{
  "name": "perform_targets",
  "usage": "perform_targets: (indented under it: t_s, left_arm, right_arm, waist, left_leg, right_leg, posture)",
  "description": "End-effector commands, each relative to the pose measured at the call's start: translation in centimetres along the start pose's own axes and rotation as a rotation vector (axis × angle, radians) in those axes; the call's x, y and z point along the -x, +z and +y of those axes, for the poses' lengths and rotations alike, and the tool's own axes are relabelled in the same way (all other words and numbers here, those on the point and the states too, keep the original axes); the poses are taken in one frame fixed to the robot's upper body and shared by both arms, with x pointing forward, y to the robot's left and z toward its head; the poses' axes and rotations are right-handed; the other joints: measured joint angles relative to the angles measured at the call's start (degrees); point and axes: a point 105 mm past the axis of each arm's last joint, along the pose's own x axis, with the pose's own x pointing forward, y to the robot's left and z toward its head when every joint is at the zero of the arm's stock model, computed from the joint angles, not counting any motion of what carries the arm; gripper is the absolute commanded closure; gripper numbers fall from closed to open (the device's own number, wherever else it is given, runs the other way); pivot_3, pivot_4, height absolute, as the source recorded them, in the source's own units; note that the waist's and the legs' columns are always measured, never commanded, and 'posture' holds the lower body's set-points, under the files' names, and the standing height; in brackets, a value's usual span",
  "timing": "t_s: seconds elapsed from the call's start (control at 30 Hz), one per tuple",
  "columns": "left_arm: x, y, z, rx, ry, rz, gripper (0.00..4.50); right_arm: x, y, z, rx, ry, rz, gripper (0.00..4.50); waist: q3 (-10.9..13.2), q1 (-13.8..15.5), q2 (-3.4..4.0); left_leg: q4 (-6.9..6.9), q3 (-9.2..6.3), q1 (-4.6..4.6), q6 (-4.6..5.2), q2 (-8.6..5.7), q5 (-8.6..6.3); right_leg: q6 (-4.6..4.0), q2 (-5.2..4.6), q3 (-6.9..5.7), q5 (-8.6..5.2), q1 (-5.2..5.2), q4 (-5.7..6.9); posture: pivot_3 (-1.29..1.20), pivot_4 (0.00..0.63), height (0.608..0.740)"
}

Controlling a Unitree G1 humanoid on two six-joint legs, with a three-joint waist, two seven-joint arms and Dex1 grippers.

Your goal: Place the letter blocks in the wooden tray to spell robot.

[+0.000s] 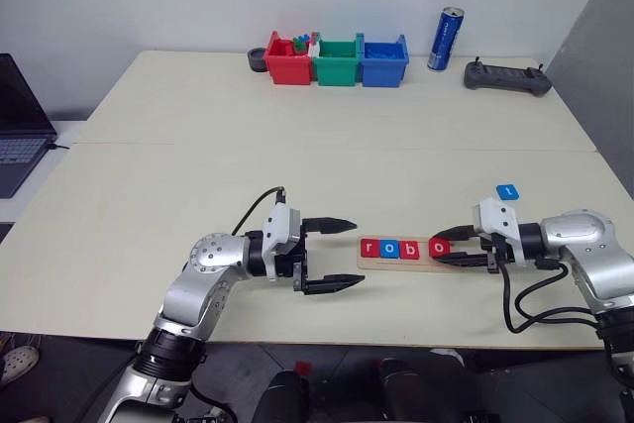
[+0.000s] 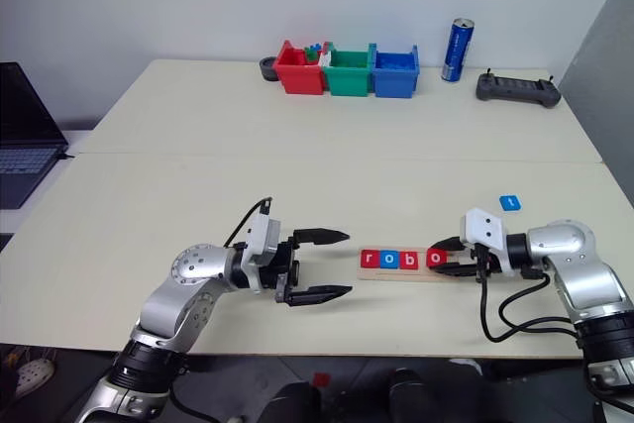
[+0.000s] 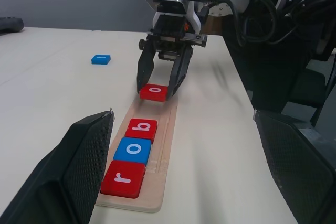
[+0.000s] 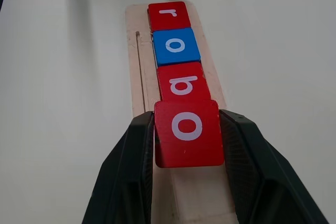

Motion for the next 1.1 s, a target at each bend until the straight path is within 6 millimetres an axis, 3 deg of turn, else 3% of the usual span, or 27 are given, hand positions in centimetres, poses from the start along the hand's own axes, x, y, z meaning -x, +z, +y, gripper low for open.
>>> perform_targets:
  t_s: [0.03, 1.1]
  left_arm:
    - [0.0, 1.2, -0.3, -0.055, -0.016, -0.019, 0.0]
    - [0.1, 1.3, -0.2, -0.06, -0.007, -0.011, 0.0]
  right_arm:
    - [-0.2, 1.1, -0.5, 0.062, -0.003, -0.007, 3.05]
    - [-1.0, 0.0, -1.1, 0.109, 0.027, 0.039, 3.05]
  waist:
    - [0.0, -0.01, 0.0]
    - [0.01, -0.11, -0.01]
  left_leg:
    - [0.0, 0.0, 0.0, 0.0, 0.0, 0.0]
    - [-0.01, -0.02, 0.0, 0.0, 0.0, 0.0]
  right_leg:
    - [0.0, 0.0, 0.0, 0.0, 0.0, 0.0]
    - [0.0, 0.0, -0.02, 0.0, 0.0, -0.01]
  posture:
    - [0.0, 0.15, 0.74]
    - [0.0, 0.15, 0.74]
